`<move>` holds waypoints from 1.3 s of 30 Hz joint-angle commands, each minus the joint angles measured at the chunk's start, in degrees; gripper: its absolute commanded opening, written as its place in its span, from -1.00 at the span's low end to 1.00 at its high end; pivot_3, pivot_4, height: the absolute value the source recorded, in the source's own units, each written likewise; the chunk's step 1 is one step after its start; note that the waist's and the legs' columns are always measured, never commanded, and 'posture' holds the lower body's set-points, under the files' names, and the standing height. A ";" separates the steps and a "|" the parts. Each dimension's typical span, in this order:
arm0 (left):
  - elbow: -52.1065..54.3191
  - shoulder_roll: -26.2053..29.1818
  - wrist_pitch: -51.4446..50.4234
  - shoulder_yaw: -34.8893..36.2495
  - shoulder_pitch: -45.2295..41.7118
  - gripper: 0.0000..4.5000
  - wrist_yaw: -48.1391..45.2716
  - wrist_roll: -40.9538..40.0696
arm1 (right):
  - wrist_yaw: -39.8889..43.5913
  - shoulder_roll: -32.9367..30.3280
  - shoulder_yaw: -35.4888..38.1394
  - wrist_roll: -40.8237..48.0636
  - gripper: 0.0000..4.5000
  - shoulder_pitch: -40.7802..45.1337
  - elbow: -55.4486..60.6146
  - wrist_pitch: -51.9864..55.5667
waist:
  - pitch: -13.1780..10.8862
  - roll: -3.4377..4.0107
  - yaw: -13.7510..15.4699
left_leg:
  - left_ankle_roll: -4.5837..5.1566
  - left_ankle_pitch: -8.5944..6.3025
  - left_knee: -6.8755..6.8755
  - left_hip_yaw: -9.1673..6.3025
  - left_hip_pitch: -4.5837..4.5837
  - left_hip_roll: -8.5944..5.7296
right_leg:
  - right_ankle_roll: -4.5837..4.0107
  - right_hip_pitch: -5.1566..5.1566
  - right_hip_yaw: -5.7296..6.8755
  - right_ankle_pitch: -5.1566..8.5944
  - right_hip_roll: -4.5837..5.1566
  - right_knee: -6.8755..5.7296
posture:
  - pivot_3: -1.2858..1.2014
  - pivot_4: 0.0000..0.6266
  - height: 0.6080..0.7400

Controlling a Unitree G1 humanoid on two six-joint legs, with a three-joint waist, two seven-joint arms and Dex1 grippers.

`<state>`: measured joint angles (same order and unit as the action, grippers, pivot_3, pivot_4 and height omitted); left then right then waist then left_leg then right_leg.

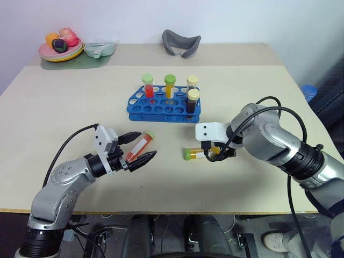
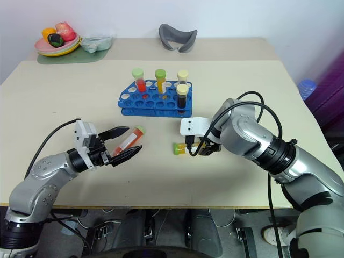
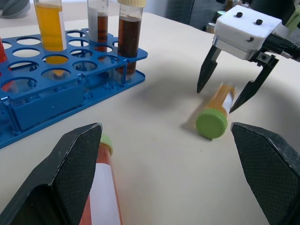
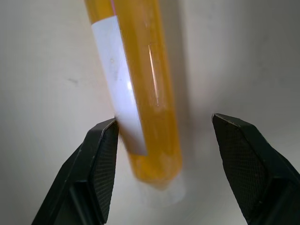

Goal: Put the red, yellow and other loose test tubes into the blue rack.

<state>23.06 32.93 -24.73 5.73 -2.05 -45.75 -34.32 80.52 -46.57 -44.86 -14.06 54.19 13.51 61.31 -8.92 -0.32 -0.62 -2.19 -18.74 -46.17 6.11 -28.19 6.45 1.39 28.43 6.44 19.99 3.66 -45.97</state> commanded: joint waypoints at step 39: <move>-1.94 1.45 3.03 7.55 2.52 1.00 1.28 0.99 | -23.89 28.81 40.72 23.28 -0.59 -6.43 6.79 2.49 | -0.03 -0.06 -0.22 | -0.05 0.03 0.07 0.03 0.05 0.04 | -0.01 0.01 -0.02 0.00 -0.02 -0.02 | 0.03 -0.52 -0.12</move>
<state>20.54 33.84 -23.00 11.18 0.76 -44.72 -33.03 62.88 -21.41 -11.54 7.05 47.05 20.21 64.61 -8.95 -0.37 -0.85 -2.30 -18.68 -46.08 6.15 -28.13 6.49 1.38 28.45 6.42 19.98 3.63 -46.00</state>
